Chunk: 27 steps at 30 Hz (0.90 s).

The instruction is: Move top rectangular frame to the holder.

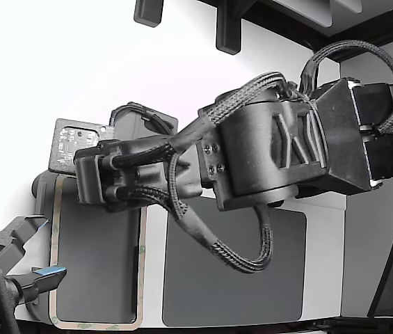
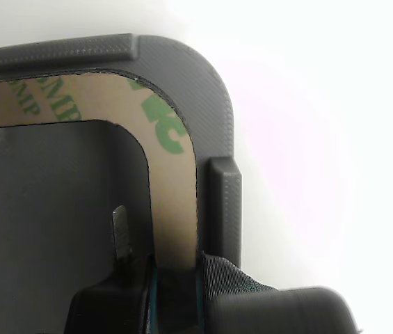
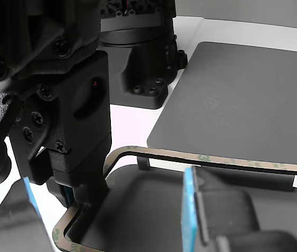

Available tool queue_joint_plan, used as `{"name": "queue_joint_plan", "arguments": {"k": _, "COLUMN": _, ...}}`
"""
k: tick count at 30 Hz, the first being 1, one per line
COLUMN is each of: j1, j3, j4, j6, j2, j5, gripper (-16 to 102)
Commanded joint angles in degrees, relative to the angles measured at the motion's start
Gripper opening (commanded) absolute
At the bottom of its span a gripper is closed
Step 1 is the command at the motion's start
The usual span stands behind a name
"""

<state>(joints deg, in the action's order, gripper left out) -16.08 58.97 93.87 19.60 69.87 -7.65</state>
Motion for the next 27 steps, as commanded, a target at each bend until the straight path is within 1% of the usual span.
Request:
{"name": "queue_joint_plan", "arguments": {"k": 1, "j1": 0.4, "j3": -1.8, "j4": -0.4, "j6": -0.1, "j2": 0.9, "j5": 0.0, "gripper": -11}}
{"name": "queue_joint_plan", "arguments": {"k": 12, "j1": 0.1, "j3": -3.6, "j4": -0.5, "j6": 0.0, "j2": -1.7, "j5": -0.9, "gripper": -11}}
{"name": "queue_joint_plan", "arguments": {"k": 19, "j1": 0.1, "j3": -3.4, "j4": 0.4, "j6": -0.5, "j2": -1.3, "j5": -0.7, "gripper": -11}}
{"name": "queue_joint_plan", "arguments": {"k": 27, "j1": 0.0, "j3": -2.5, "j4": -0.2, "j6": -0.3, "j2": -1.5, "j5": -0.8, "gripper": -11}}
